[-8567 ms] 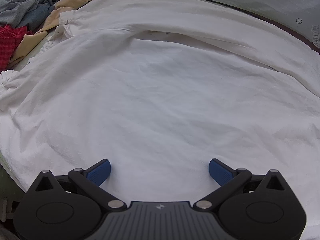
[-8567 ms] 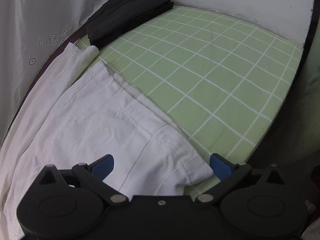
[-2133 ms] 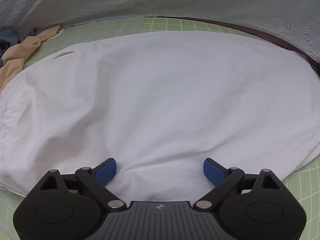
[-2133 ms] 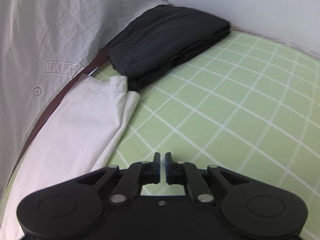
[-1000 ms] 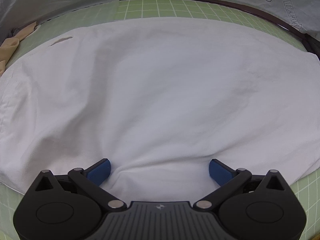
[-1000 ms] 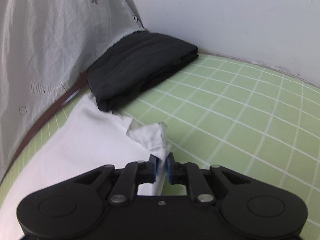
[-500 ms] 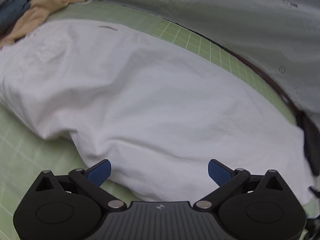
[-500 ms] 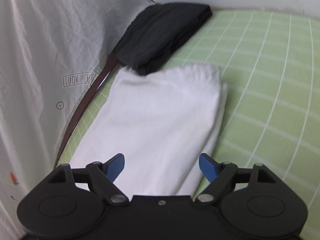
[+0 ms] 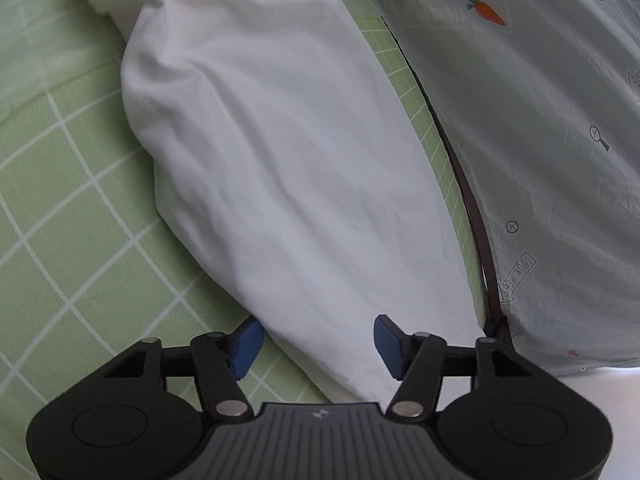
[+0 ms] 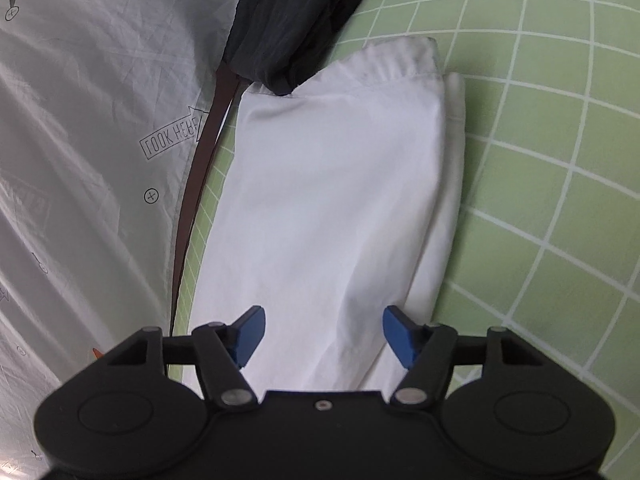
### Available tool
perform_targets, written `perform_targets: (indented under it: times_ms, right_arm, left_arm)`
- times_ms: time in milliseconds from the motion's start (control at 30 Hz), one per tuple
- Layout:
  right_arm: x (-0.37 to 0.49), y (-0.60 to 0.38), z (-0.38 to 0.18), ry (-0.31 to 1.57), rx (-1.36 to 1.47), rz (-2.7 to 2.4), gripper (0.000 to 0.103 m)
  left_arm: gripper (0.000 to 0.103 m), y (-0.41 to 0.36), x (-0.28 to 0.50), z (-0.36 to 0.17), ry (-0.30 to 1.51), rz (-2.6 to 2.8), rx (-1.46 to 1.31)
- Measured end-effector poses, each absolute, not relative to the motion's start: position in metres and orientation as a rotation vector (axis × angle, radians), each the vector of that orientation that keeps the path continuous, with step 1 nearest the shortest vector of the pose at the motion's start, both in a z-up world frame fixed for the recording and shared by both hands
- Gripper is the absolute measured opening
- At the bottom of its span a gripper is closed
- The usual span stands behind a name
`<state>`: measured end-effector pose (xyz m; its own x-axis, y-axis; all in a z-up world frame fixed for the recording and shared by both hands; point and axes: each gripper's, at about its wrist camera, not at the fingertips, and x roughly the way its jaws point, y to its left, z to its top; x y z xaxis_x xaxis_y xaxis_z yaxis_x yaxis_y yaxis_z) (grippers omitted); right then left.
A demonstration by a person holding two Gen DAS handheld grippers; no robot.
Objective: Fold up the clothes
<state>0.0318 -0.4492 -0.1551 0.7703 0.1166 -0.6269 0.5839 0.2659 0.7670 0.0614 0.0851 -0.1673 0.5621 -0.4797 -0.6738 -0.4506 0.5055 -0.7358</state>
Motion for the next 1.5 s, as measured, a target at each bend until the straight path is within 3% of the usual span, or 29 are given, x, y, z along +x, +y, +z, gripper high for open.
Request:
perform_targets:
  times_ms: [100, 400, 567, 633, 700, 800, 1000, 1100, 1167, 1233, 1333, 1500]
  right_arm:
    - [0.028, -0.46, -0.158, 0.669, 1.318, -0.336, 0.066]
    - [0.027, -0.485, -0.178, 0.638, 1.458, -0.317, 0.063]
    - [0.043, -0.478, -0.18, 0.652, 1.376, -0.305, 0.067]
    - [0.046, -0.48, -0.178, 0.66, 1.32, -0.321, 0.059]
    - [0.048, -0.481, -0.176, 0.673, 1.261, -0.339, 0.047]
    - [0.05, -0.484, -0.173, 0.691, 1.173, -0.365, 0.027]
    - [0.05, -0.491, -0.171, 0.694, 1.101, -0.425, 0.023]
    - [0.048, -0.492, -0.168, 0.689, 1.093, -0.461, 0.029]
    - [0.046, -0.494, -0.168, 0.666, 1.134, -0.461, 0.039]
    - [0.042, -0.496, -0.169, 0.636, 1.185, -0.449, 0.063]
    - [0.036, -0.499, -0.172, 0.607, 1.286, -0.424, 0.082]
    - [0.029, -0.495, -0.191, 0.569, 1.53, -0.323, 0.09]
  left_arm:
    - [0.032, 0.078, 0.06, -0.175, 1.001, -0.022, -1.2]
    - [0.03, 0.072, 0.06, -0.178, 0.932, -0.002, -1.289]
    - [0.03, 0.07, 0.068, -0.179, 0.942, 0.017, -1.232]
    - [0.028, 0.07, 0.07, -0.178, 0.952, 0.016, -1.199]
    - [0.012, 0.071, 0.07, -0.179, 0.961, 0.016, -1.18]
    - [0.008, 0.075, 0.068, -0.187, 0.943, 0.018, -1.226]
    - [0.008, 0.077, 0.068, -0.196, 0.958, 0.02, -1.24]
    - [0.008, 0.079, 0.067, -0.2, 0.96, 0.027, -1.257]
    - [0.008, 0.078, 0.066, -0.2, 0.948, 0.022, -1.257]
    - [0.011, 0.078, 0.065, -0.199, 0.942, 0.014, -1.248]
    - [0.013, 0.076, 0.066, -0.201, 0.936, -0.001, -1.26]
    - [0.014, 0.074, 0.073, -0.206, 0.938, -0.018, -1.287]
